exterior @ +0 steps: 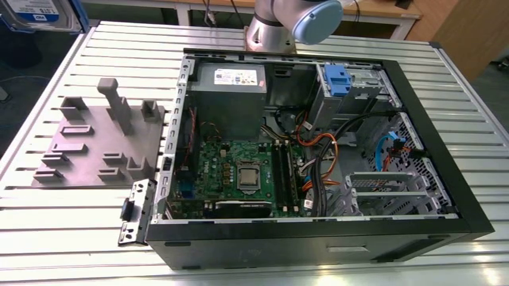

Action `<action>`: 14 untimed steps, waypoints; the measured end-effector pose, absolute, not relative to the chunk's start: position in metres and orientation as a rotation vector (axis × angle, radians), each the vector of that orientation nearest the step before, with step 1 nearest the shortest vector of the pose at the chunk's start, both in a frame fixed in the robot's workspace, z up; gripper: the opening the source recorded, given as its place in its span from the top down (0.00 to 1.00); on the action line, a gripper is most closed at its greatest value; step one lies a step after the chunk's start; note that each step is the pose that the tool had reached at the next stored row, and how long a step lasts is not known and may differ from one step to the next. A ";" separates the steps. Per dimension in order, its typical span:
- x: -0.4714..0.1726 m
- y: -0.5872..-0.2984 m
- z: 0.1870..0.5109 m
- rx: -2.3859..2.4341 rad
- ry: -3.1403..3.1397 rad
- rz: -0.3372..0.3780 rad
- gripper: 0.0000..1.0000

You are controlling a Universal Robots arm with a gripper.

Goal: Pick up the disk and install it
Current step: 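Pick up the disk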

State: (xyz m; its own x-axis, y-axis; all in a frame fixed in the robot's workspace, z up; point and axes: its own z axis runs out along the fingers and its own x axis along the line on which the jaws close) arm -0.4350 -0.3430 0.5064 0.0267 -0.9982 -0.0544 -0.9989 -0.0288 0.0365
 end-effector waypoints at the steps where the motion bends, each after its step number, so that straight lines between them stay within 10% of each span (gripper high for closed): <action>1: -0.434 -0.343 0.506 -2.242 2.181 0.101 0.63; 14: -0.422 -0.343 0.506 -2.243 2.181 0.102 0.63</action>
